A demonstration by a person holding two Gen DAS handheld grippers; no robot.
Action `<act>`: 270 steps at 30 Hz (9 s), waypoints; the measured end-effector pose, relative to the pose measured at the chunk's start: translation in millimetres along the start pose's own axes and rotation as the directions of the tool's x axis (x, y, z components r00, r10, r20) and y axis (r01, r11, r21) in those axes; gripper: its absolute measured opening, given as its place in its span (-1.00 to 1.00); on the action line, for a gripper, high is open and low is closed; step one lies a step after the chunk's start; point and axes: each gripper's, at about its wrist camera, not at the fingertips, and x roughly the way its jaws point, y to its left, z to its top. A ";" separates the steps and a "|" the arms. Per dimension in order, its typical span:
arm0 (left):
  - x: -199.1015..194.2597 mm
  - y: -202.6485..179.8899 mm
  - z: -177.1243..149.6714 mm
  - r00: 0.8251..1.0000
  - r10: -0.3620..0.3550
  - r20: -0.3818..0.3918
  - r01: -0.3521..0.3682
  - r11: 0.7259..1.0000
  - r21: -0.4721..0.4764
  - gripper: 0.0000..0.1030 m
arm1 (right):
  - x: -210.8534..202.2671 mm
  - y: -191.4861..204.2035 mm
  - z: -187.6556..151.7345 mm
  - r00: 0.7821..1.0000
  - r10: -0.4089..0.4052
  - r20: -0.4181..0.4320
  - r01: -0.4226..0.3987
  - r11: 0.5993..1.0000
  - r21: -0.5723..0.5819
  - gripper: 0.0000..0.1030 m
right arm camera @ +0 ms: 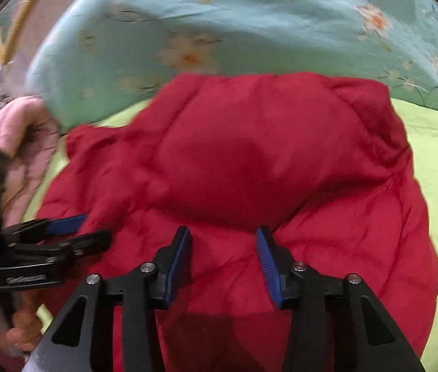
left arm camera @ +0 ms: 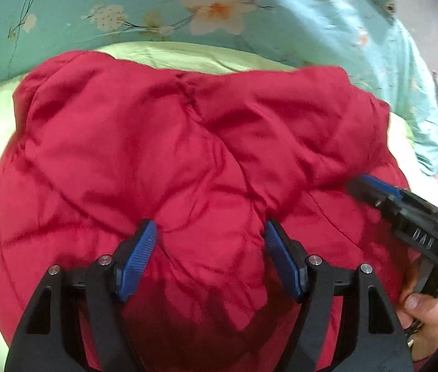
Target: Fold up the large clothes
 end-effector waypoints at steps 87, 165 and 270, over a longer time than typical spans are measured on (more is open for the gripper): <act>-60.1 172.2 -126.6 0.982 -0.156 0.108 0.184 0.920 -0.346 0.99 | -87.0 -141.7 -103.6 0.997 0.077 0.000 -0.072 0.925 0.373 0.70; -144.2 158.6 -253.2 0.954 -0.228 0.194 0.284 0.893 -0.349 0.07 | -106.8 -75.8 -186.6 0.887 0.461 -0.021 -0.415 0.818 0.398 0.13; -105.9 84.8 -123.5 0.999 0.051 0.006 -0.049 0.975 -0.217 0.50 | -110.6 -19.6 -97.0 1.000 -0.019 -0.023 0.024 0.974 0.225 0.00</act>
